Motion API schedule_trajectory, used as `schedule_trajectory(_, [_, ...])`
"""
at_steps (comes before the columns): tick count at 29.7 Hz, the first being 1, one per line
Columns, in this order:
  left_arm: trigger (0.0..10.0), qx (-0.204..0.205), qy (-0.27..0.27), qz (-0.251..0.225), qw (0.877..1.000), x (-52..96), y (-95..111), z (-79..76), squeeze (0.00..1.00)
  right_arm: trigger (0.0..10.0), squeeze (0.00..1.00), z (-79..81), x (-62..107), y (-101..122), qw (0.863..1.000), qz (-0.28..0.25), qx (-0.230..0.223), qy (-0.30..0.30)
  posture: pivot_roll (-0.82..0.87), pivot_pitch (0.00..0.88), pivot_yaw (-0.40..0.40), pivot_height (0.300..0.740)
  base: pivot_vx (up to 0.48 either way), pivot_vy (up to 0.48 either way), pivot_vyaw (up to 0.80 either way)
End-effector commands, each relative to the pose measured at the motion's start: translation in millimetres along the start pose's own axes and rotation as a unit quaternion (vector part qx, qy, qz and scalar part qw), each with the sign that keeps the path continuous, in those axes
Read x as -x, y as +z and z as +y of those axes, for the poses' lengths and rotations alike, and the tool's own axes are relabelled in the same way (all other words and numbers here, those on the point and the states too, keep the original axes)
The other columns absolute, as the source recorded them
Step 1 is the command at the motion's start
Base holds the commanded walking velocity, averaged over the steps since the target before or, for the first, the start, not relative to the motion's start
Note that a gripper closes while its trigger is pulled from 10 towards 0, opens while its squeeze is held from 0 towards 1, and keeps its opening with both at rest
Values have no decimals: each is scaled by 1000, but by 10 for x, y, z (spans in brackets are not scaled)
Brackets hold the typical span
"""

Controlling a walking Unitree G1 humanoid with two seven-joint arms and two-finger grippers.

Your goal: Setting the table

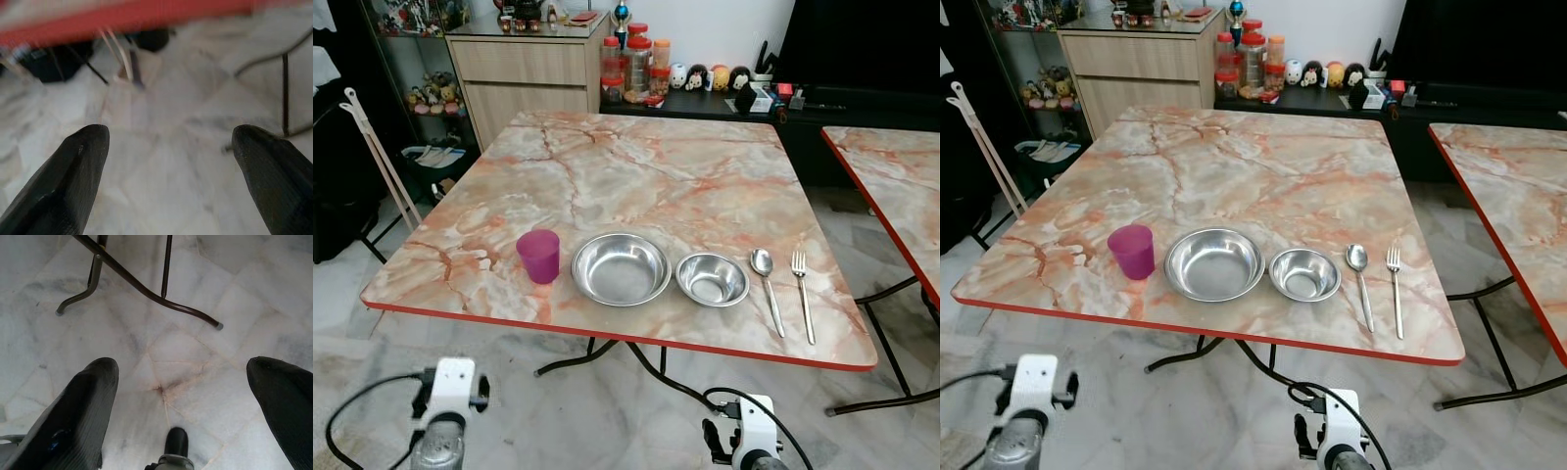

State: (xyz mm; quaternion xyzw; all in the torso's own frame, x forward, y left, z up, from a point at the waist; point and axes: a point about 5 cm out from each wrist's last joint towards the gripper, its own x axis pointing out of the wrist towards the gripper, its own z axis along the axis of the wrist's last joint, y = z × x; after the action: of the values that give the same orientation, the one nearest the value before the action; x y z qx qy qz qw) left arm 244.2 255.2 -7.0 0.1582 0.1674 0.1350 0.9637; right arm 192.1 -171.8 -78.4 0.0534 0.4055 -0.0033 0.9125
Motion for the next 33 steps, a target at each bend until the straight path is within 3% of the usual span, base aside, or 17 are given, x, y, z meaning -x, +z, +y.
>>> schedule_trajectory(1, [10000, -4, 20, -30, 999, -31, 103, 33, 0, 10000, 0, 0, -7, 25, 1000, -2, 1, 1, 54, 0, -14, 740, 0, 0, 0])
schedule_trajectory(5, [10000, -11, 62, -88, 994, -48, 272, 151, 0, 10000, 0, 1, -5, 12, 1000, 3, 9, 3, 65, 0, -24, 740, 0, 0, 0])
schedule_trajectory(12, [10000, -11, 88, -114, 990, -21, 335, 264, 0, 10000, 0, -2, -8, 28, 1000, 1, 9, 3, 68, 0, -27, 740, 0, 0, 0])
schedule_trajectory(19, [10000, -12, 102, -133, 986, 140, 293, 375, 0, 10000, 0, -11, -10, 41, 1000, -1, 10, 4, 73, 0, -32, 740, 0, 0, 0])
schedule_trajectory(22, [10000, -2, 109, -152, 982, 190, 370, 418, 0, 10000, 0, -8, -7, 28, 1000, 0, 12, 4, 77, 0, -35, 740, 0, 0, 0])
schedule_trajectory(28, [10000, 37, 51, -201, 978, 99, 776, 218, 0, 10000, 0, 6, -4, 6, 1000, 5, 16, 7, 84, 0, -38, 740, 0, 0, 0])
schedule_trajectory(33, [10000, 90, -38, -217, 971, 87, 1056, -95, 0, 10000, 0, 35, -8, 8, 1000, 3, 11, 9, 71, 0, -24, 740, 0, 0, 0])
